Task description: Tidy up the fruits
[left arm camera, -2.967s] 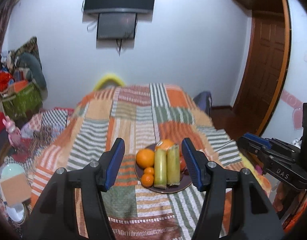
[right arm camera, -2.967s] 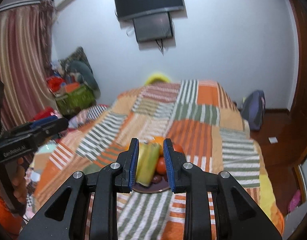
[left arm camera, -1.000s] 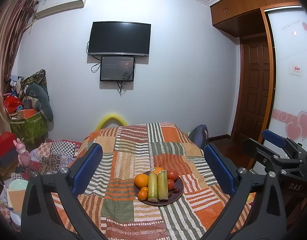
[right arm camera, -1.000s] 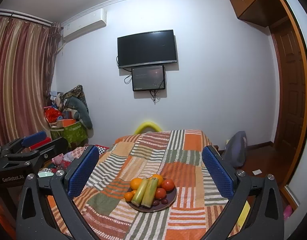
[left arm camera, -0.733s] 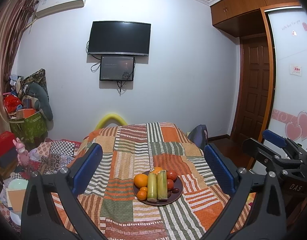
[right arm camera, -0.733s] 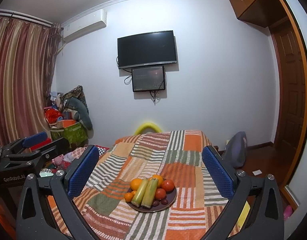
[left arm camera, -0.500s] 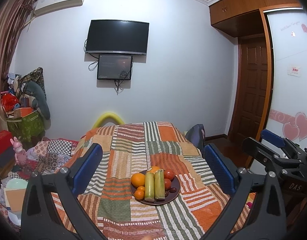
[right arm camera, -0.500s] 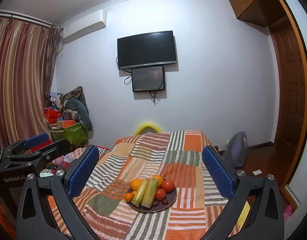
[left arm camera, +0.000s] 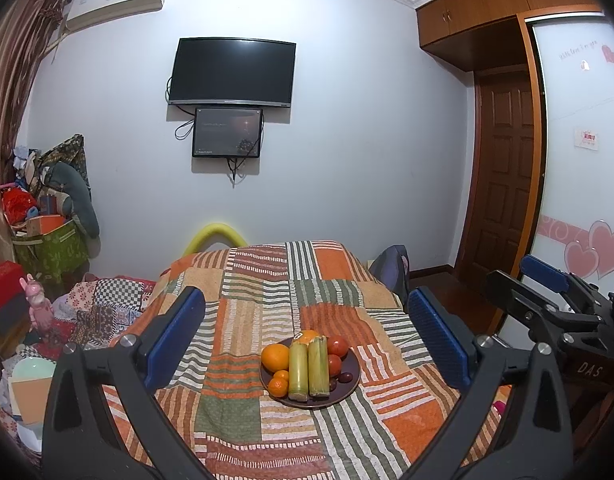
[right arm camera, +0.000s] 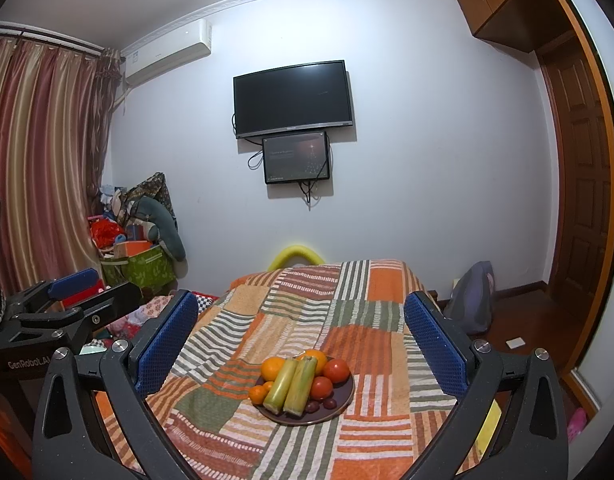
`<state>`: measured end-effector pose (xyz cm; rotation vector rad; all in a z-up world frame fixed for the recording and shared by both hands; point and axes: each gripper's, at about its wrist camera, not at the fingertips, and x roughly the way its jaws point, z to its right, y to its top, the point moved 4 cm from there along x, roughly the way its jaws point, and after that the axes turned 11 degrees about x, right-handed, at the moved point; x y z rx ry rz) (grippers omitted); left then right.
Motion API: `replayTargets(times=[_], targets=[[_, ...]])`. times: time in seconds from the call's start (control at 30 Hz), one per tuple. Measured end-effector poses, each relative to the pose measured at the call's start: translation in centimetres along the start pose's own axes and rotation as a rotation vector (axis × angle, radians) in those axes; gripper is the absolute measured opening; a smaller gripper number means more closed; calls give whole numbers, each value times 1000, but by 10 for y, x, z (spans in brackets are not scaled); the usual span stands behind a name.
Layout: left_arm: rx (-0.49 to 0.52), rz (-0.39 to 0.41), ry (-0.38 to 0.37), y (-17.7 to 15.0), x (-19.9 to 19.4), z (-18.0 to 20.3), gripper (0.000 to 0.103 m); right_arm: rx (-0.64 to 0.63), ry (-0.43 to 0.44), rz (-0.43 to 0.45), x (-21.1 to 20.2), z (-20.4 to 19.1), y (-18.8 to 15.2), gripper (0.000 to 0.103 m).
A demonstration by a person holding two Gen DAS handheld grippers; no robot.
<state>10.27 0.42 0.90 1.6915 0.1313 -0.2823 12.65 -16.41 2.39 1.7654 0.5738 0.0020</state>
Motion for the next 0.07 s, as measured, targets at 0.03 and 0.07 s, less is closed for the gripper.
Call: replayTargets(times=[0.03,0.07], targets=[[0,0,0,0,0,0,103,-1,0,1,0,0,0,103],[0,-1,1,0,0,0,103,-1,0,1,0,0,0,103]])
